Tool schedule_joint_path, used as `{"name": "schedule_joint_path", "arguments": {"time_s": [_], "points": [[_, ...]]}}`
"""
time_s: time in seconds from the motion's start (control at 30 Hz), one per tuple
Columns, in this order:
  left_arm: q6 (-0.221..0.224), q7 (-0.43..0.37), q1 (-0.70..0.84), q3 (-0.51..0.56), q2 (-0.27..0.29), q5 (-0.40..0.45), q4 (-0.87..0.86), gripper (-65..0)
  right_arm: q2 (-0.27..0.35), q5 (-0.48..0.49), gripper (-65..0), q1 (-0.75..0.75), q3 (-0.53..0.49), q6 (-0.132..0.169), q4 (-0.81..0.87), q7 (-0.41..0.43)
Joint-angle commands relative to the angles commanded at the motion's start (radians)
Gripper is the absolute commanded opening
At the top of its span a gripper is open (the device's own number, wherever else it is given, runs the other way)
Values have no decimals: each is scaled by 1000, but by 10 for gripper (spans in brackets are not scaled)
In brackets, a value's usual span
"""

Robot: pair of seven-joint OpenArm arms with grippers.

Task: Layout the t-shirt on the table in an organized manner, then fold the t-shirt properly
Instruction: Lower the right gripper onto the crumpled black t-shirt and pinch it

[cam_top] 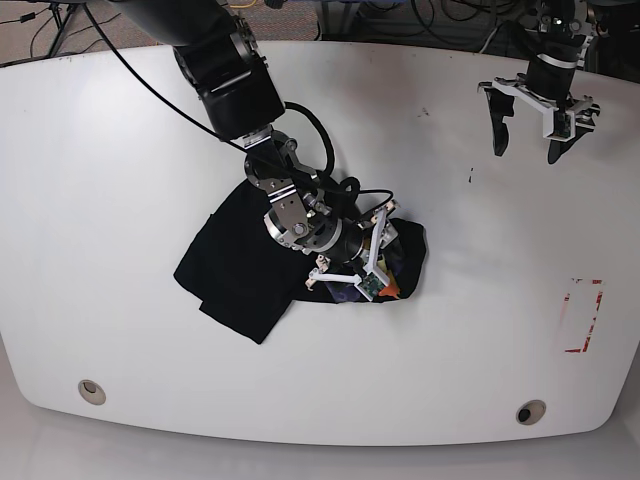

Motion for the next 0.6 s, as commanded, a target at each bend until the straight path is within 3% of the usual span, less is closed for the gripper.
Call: {"name": "schedule_joint_path", "arguments": {"time_s": [0.27, 0.5, 0.6], "points": [[0, 0, 0, 2, 2, 2, -2, -165, 2, 0, -304, -29, -115, 0, 135, -78], [0, 0, 0, 2, 2, 0, -2, -165, 0, -2, -304, -28, -153, -6, 51, -77], [0, 0, 0, 2, 2, 0, -2, -165, 2, -3, -304, -23, -155, -8, -3, -32]]}}
